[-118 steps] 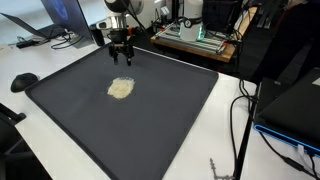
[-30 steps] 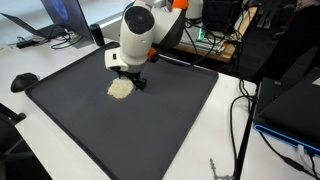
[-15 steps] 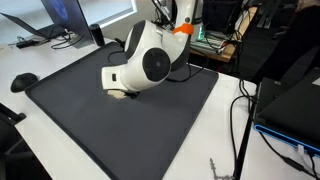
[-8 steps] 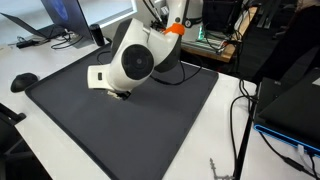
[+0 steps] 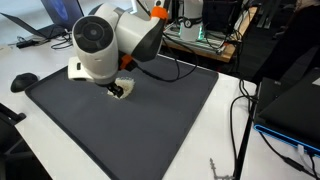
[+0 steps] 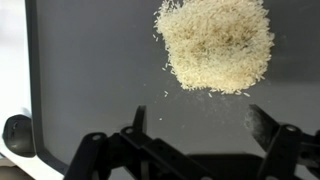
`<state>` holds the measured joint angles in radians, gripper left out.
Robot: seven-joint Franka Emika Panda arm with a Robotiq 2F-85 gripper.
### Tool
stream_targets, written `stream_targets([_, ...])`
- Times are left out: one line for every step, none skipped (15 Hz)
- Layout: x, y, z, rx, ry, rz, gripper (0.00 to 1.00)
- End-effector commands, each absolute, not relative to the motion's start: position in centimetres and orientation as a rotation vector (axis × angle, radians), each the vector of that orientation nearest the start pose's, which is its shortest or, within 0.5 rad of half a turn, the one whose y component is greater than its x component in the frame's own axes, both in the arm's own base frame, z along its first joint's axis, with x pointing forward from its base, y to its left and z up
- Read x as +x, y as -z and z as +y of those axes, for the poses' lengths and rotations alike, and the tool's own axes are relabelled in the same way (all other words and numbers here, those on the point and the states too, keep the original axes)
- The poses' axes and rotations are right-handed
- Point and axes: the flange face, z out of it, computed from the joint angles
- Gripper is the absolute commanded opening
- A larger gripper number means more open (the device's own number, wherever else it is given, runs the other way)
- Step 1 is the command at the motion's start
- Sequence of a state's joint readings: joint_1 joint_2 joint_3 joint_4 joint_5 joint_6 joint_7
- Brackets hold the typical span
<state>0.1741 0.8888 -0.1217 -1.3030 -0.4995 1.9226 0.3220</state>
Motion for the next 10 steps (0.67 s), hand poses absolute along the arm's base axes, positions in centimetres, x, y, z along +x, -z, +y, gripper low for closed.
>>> stream_targets([70.8,-22.5,0.9,2.740,0.196,-0.007,1.00])
stream_targets([70.3,-23.2,0.5,2.789,0.178,-0.018,1.00])
stream_targets([70.0,-23.8,0.0,2.834,0.160,-0.034,1.00])
stream_targets([69.4,-24.2,-0.6,2.878,0.146,-0.044,1.00])
stream_targets([68.7,-24.7,-1.3,2.924,0.121,-0.058,1.00])
stream_targets([68.0,-24.9,-1.9,2.969,0.100,-0.068,1.00])
stream_targets([67.2,-25.1,-2.5,3.012,0.069,-0.085,1.00])
stream_targets([66.4,-25.1,-3.1,3.047,0.044,-0.095,1.00])
stream_targets([65.6,-24.9,-3.8,3.075,0.011,-0.109,1.00])
stream_targets([64.7,-24.9,-4.6,3.102,-0.033,-0.114,1.00])
